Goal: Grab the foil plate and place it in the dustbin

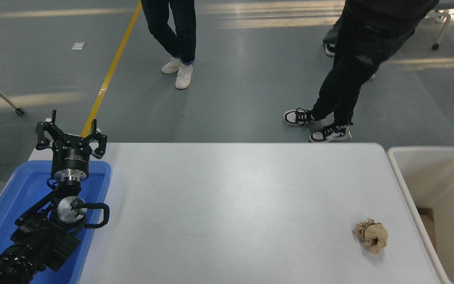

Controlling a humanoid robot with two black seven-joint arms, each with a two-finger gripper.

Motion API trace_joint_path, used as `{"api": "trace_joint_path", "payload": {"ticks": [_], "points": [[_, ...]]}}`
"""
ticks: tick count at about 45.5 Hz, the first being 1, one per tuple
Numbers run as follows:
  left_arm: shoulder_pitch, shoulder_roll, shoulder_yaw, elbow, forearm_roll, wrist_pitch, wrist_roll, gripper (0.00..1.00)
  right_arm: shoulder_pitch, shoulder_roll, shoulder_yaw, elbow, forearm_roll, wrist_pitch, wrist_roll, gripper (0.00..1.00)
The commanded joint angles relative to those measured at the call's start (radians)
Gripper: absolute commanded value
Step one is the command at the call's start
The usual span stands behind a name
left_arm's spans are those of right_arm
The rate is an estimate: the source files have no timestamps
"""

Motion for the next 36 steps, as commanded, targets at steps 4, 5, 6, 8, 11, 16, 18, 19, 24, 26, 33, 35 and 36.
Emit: {"api": "trace_joint_path", "payload": {"ticks": [4,5,6,8,11,16,18,19,24,26,33,35,36], "points": [[0.000,0.000,0.000,0.000,-0.001,0.000,0.000,0.99,-0.518,0.203,0.358,-0.371,0.163,-0.076,-0.003,0.00],[0.000,0.000,0.000,0.000,-0.001,0.000,0.000,0.99,-0.535,0.223,0.361,-0.387,0.179,-0.080,-0.003,0.00],[0.000,0.000,0.000,0.000,-0.001,0.000,0.000,0.99,-0.551,0.241,0.361,-0.399,0.198,-0.083,-0.005,0.00],[0.000,0.000,0.000,0.000,-0.001,0.000,0.000,0.99,-0.577,0.270,0.361,-0.419,0.230,-0.086,-0.011,0.00],[0.000,0.000,0.000,0.000,-0.001,0.000,0.000,0.99,-0.609,0.298,0.361,-0.433,0.253,-0.088,-0.022,0.00],[0.000,0.000,0.000,0.000,-0.001,0.000,0.000,0.99,-0.629,0.327,0.363,-0.428,0.255,-0.096,-0.023,0.00],[0.000,0.000,0.000,0.000,-0.001,0.000,0.000,0.99,-0.635,0.333,0.363,-0.425,0.255,-0.097,-0.023,0.00],[0.000,0.000,0.000,0.000,-0.001,0.000,0.000,0.99,-0.637,0.333,0.363,-0.425,0.255,-0.097,-0.023,0.00],[0.000,0.000,0.000,0.000,-0.001,0.000,0.000,0.99,-0.635,0.332,0.364,-0.421,0.255,-0.097,-0.023,0.00],[0.000,0.000,0.000,0.000,-0.001,0.000,0.000,0.99,-0.629,0.327,0.364,-0.418,0.253,-0.097,-0.023,0.25],[0.000,0.000,0.000,0.000,-0.001,0.000,0.000,0.99,-0.601,0.321,0.364,-0.389,0.253,-0.091,-0.022,1.00],[0.000,0.000,0.000,0.000,-0.001,0.002,0.000,0.99,-0.588,0.319,0.364,-0.372,0.253,-0.091,-0.022,1.00],[0.000,0.000,0.000,0.000,-0.001,0.002,0.000,0.99,-0.578,0.316,0.364,-0.361,0.253,-0.090,-0.022,1.00]]}}
